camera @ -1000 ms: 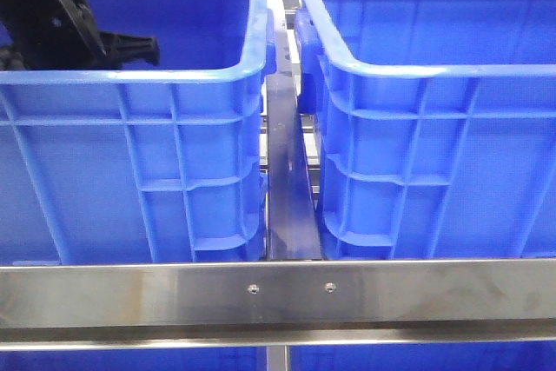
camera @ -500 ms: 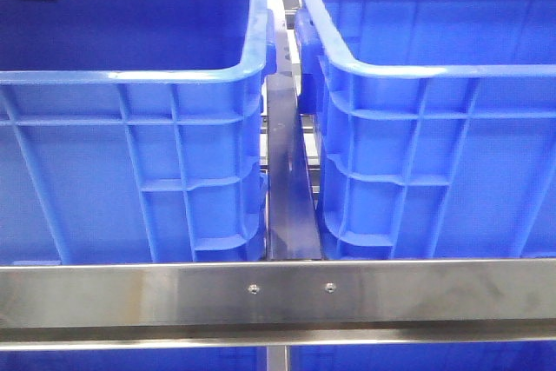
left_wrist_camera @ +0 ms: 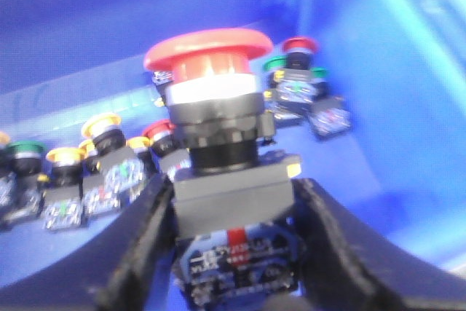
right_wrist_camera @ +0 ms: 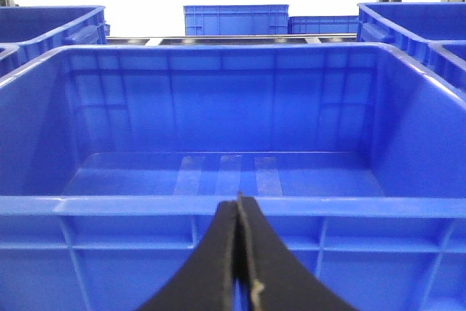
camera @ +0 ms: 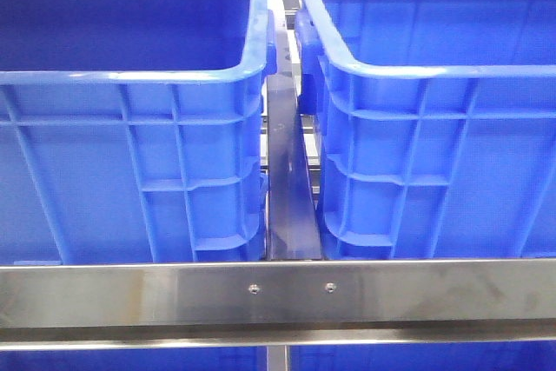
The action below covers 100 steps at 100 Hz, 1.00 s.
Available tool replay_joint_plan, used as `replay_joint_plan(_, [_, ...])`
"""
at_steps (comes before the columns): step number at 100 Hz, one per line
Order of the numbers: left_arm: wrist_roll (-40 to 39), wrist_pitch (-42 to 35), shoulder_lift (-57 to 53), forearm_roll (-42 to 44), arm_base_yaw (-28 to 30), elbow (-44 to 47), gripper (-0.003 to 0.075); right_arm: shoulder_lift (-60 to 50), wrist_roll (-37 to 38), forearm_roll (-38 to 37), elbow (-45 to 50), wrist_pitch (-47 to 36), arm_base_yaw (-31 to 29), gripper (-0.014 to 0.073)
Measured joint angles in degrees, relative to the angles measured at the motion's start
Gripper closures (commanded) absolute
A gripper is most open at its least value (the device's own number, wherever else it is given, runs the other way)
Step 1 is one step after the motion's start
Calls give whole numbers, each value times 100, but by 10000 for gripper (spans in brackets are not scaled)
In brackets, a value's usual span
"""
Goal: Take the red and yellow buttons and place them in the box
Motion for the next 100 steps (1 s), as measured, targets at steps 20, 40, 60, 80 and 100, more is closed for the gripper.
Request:
replay_joint_plan(20, [36,306,-632,-47,-73,258,739,0,0,0,0,0,0,653])
replay_joint_plan(40, [44,447,-709,-47,-73,283,739,0,0,0,0,-47,0,653])
replay_joint_plan(60, [44,460,-709,-51,-80,283,739,0,0,0,0,-55,0,650])
replay_joint_plan(80, [44,473,-709,-60,-80,287,739,0,0,0,-635,642,0,650])
replay_joint_plan(100, [44,487,-709,-60,-80,296,739,638,0,0,-2078,2218,0,650])
